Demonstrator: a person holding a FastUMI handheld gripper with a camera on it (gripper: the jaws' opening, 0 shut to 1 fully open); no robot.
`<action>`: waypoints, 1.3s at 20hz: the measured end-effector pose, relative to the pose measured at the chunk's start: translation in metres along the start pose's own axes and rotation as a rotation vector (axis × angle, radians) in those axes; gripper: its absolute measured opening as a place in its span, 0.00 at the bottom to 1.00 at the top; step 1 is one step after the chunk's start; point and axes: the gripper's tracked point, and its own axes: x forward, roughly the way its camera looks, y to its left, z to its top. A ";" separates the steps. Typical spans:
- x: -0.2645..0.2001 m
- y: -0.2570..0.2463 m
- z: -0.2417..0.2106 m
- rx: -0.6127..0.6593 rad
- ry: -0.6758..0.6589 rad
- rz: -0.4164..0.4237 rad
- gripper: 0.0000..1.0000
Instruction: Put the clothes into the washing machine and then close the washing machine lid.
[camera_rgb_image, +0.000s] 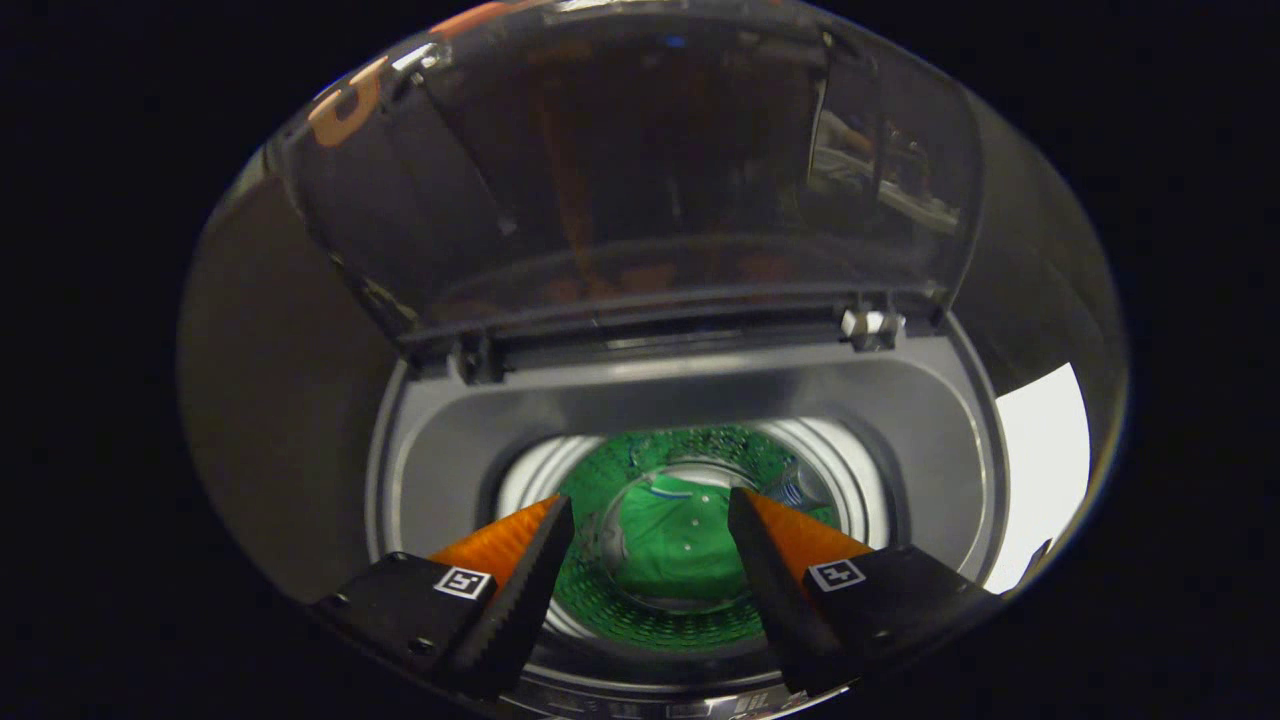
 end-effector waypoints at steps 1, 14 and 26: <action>-0.016 0.004 0.012 -0.008 -0.046 0.007 0.99; -0.171 0.041 0.236 0.017 -0.516 0.072 0.99; -0.059 0.043 0.303 -0.101 -0.434 -0.053 0.99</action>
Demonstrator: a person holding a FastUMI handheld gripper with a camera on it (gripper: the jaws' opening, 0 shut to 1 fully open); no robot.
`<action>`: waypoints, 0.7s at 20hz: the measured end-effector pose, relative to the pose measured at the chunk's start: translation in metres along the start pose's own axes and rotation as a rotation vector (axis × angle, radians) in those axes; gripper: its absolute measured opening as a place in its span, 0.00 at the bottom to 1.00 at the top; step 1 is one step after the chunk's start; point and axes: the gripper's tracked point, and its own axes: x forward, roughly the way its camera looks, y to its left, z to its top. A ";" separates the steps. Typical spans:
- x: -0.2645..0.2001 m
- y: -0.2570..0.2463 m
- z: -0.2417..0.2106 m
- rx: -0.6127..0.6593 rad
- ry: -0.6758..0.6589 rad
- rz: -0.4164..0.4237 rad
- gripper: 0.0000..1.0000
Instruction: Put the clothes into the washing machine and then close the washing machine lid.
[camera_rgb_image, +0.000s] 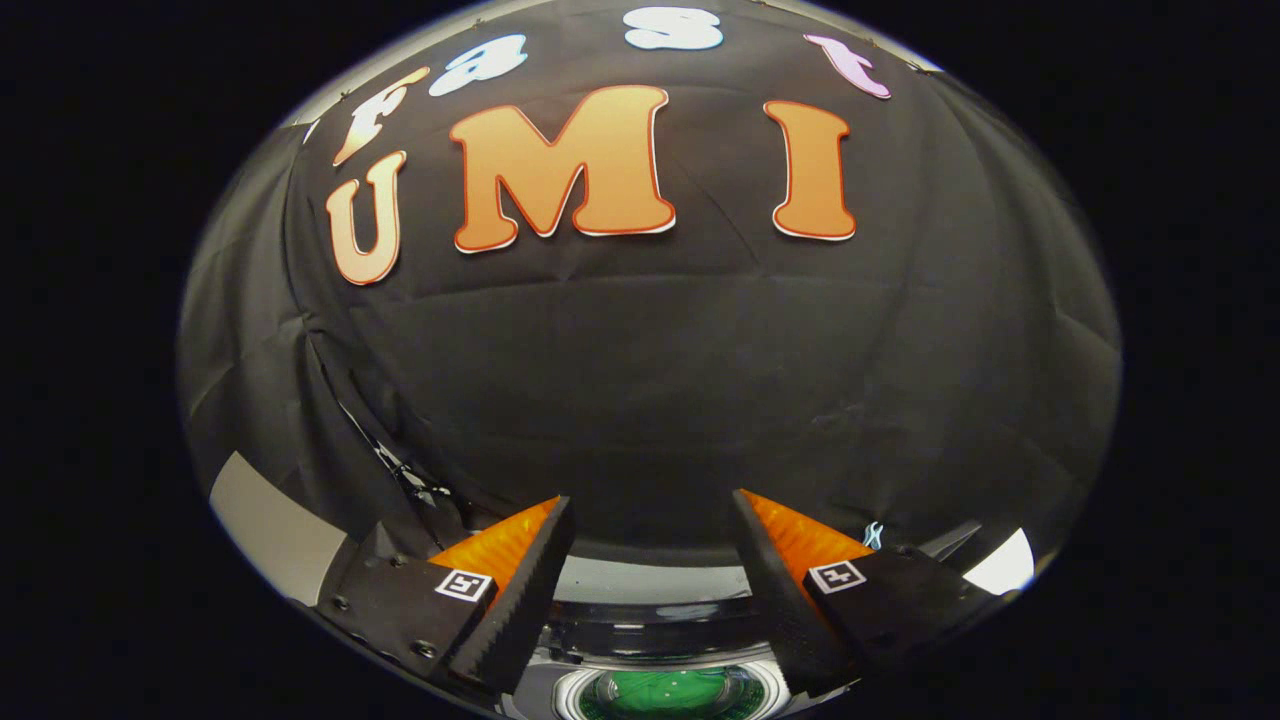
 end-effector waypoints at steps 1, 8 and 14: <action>0.006 -0.003 -0.003 -0.002 0.006 -0.014 0.99; 0.007 -0.006 -0.015 0.001 -0.010 -0.030 0.98; -0.011 -0.006 -0.023 -0.014 0.007 -0.016 0.98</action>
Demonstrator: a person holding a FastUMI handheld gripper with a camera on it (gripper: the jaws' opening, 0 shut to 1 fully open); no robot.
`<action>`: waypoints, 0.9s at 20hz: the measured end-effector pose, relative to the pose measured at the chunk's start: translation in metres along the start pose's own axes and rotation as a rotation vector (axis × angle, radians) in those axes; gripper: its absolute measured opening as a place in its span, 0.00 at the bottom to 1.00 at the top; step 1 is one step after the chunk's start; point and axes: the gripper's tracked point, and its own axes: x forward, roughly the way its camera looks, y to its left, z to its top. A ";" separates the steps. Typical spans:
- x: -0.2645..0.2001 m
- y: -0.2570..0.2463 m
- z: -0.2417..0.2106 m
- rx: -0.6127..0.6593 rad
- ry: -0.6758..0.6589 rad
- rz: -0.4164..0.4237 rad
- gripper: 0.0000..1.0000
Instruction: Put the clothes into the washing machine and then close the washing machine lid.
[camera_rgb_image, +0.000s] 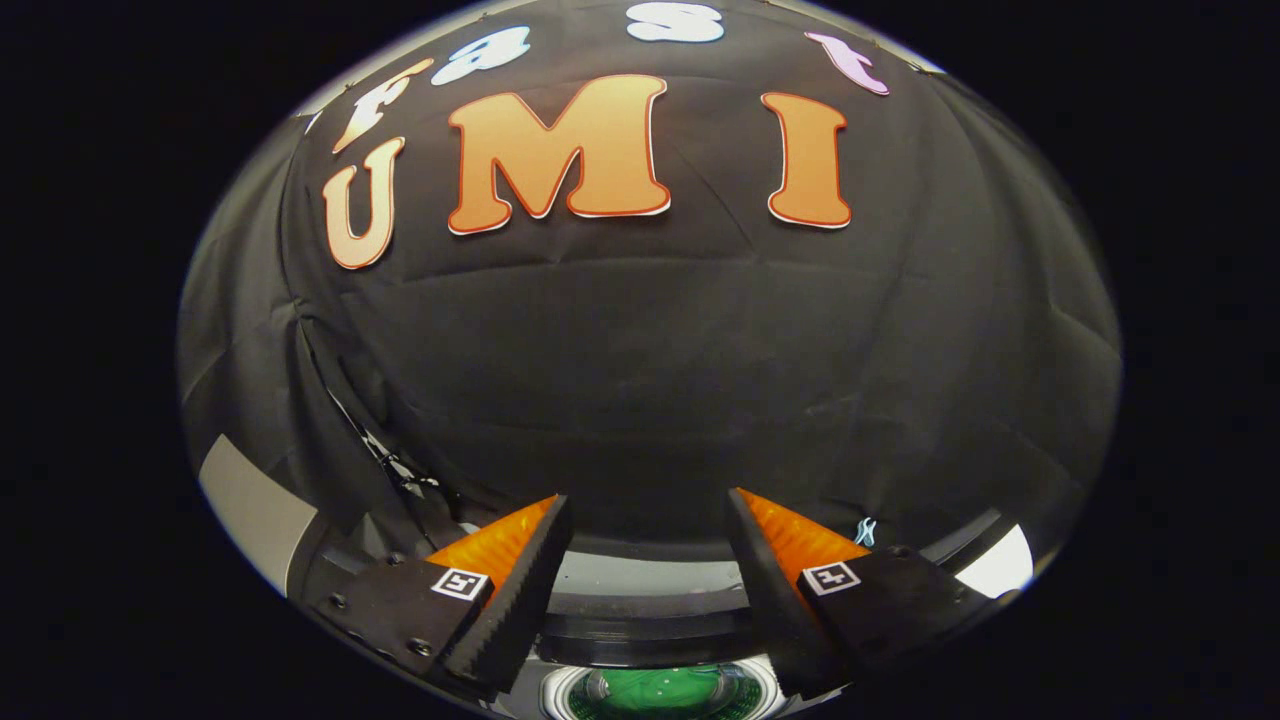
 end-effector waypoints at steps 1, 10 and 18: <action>-0.004 0.000 -0.002 0.000 -0.001 0.000 0.98; -0.045 0.000 -0.024 0.002 -0.010 -0.010 0.98; -0.086 0.002 -0.059 0.029 0.020 0.017 0.98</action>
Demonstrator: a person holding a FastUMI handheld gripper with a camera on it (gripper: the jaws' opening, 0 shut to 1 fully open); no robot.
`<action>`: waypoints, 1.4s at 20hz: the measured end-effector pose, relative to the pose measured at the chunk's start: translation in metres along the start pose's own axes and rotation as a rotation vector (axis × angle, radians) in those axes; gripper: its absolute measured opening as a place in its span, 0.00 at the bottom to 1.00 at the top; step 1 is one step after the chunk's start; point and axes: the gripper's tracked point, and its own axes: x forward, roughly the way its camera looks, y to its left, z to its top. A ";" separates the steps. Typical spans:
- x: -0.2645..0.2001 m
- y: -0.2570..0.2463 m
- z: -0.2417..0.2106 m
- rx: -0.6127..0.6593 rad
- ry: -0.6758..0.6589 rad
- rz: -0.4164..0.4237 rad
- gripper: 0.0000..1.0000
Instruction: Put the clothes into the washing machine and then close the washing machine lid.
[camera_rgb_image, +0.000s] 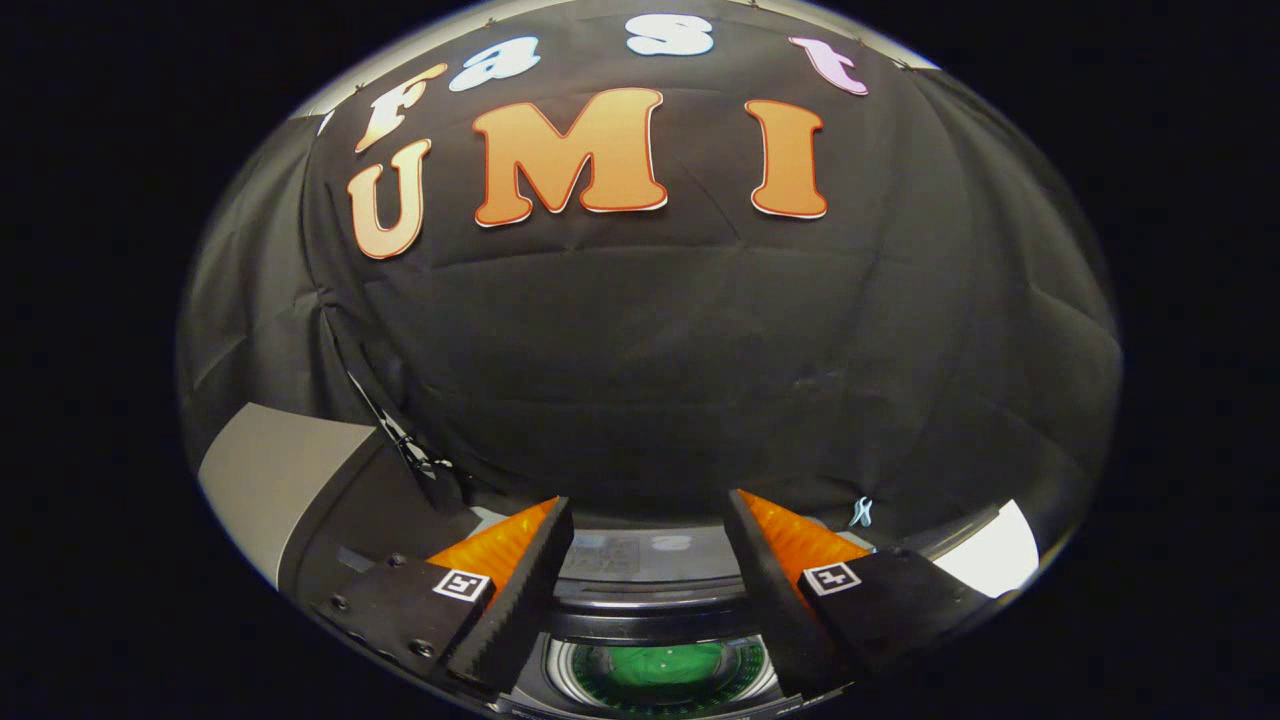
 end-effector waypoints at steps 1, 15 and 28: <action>-0.006 0.001 -0.005 0.003 0.002 0.006 0.98; -0.072 -0.015 -0.057 0.062 0.038 0.017 0.98; -0.226 -0.030 0.081 0.035 -0.294 0.036 0.98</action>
